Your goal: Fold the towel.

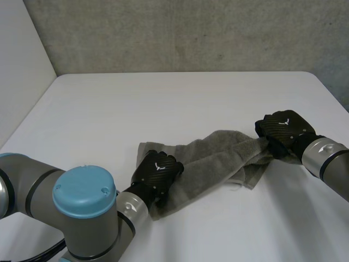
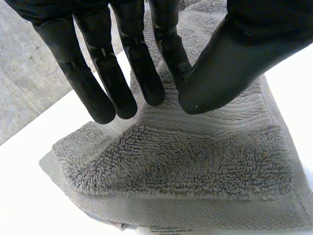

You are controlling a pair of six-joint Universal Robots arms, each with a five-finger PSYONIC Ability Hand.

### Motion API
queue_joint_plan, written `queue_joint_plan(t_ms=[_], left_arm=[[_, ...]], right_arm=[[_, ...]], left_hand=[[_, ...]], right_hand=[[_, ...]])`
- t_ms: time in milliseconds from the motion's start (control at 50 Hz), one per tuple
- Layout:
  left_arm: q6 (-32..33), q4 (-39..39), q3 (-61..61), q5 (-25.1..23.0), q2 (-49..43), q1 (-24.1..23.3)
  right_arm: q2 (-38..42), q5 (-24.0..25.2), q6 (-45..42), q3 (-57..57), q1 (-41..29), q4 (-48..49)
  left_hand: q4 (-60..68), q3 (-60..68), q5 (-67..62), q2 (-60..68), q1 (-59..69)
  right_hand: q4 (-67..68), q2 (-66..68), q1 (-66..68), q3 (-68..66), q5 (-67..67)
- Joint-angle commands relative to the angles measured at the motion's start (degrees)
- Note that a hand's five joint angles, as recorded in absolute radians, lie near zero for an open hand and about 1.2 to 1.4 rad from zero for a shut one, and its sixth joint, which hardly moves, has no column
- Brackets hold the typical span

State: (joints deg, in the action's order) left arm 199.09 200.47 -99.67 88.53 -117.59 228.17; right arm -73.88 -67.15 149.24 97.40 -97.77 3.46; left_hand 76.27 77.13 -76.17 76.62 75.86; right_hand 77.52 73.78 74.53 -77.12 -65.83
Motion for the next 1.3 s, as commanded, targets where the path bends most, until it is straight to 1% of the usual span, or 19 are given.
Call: queue_joint_plan(t_ms=[20,160,280,360,400,420,460,500,580,680,740,780,840,1140,1300], left_arm=[[-2.7,-3.6,2.7,5.2,-1.4,-0.8],[-2.8,-4.2,2.4,5.3,-1.4,-1.3],[-2.9,-5.8,1.9,5.6,-1.3,-3.3],[-3.0,-7.2,1.7,5.7,-1.2,-3.9],[-3.4,-8.7,1.0,5.8,-1.3,-4.6],[-3.4,-8.7,1.0,5.8,-1.3,-4.6],[-3.5,-9.3,0.1,5.8,-1.3,-5.5],[-3.5,-9.3,-0.3,5.9,-1.2,-6.1],[-3.5,-9.0,-0.3,6.0,-1.2,-6.4],[-3.4,-8.6,0.5,5.9,-1.8,-5.7],[-3.4,-8.3,1.4,6.4,-2.3,-4.8],[-3.4,-8.1,2.1,6.9,-2.7,-4.1],[-3.4,-8.1,2.6,7.0,-2.6,-3.9],[-3.4,-8.1,2.7,6.7,-2.6,-3.8],[-3.4,-8.6,2.6,6.6,-2.7,-3.7]], right_arm=[[3.0,-4.7,-10.5,-4.7,-0.5,-2.8],[3.0,-4.6,-10.3,-4.4,-1.1,-2.8],[3.2,-4.7,-10.4,-4.4,-1.1,-2.8],[3.3,-4.7,-10.4,-4.2,-1.3,-2.8],[3.4,-4.7,-10.4,-4.1,-1.3,-2.8],[3.4,-4.6,-10.4,-4.1,-1.3,-2.8],[3.4,-4.5,-10.4,-4.0,-1.3,-2.8],[3.5,-4.5,-10.4,-3.9,-1.3,-2.8],[3.4,-4.6,-10.6,-3.7,-1.3,-2.8],[3.5,-4.5,-10.6,-3.4,-1.3,-2.8],[3.4,-4.4,-10.6,-2.9,-1.5,-2.8],[3.4,-4.3,-10.6,-2.7,-1.5,-2.8],[3.4,-4.3,-10.6,-2.4,-1.5,-2.8],[3.6,-4.3,-11.0,-2.4,-1.5,-2.8],[4.1,-4.2,-11.1,-2.1,-1.4,-2.8]], left_hand=[[-38.0,-38.8,47.9,-38.3,-37.5],[-39.3,-40.2,49.2,-39.7,-38.9],[-41.3,-42.2,51.2,-41.7,-40.9],[-45.2,-46.1,55.1,-45.5,-44.8],[-50.0,-50.9,60.0,-50.4,-49.6],[-50.1,-50.9,60.0,-50.4,-49.7],[-56.3,-57.1,66.2,-56.6,-55.9],[-57.6,-58.5,67.5,-58.0,-57.2],[-57.6,-58.5,67.5,-58.0,-57.2],[-55.8,-56.7,65.7,-56.1,-55.4],[-52.3,-53.1,62.2,-52.6,-51.9],[-47.6,-48.4,57.5,-47.9,-47.2],[-44.0,-44.9,53.9,-44.4,-43.6],[-43.7,-44.5,53.6,-44.0,-43.3],[-45.9,-46.7,55.8,-46.2,-45.5]], right_hand=[[2.5,6.2,5.5,-2.9,-4.2],[2.5,6.2,5.5,-2.9,-4.2],[2.5,6.2,5.5,-2.9,-4.2],[2.5,6.2,5.5,-2.9,-4.2],[2.5,6.2,5.5,-2.9,-4.2],[2.5,6.2,5.5,-2.9,-4.2],[2.5,6.2,5.5,-2.9,-4.2],[2.5,6.2,5.5,-2.9,-4.2],[2.5,6.2,5.5,-2.9,-4.2],[2.5,6.2,5.5,-2.9,-4.2],[2.5,6.2,5.5,-2.9,-4.2],[2.5,6.2,5.5,-2.9,-4.2],[2.5,6.2,5.5,-2.9,-4.2],[2.5,6.2,5.5,-2.9,-4.2],[2.5,6.2,5.5,-2.9,-4.2]])
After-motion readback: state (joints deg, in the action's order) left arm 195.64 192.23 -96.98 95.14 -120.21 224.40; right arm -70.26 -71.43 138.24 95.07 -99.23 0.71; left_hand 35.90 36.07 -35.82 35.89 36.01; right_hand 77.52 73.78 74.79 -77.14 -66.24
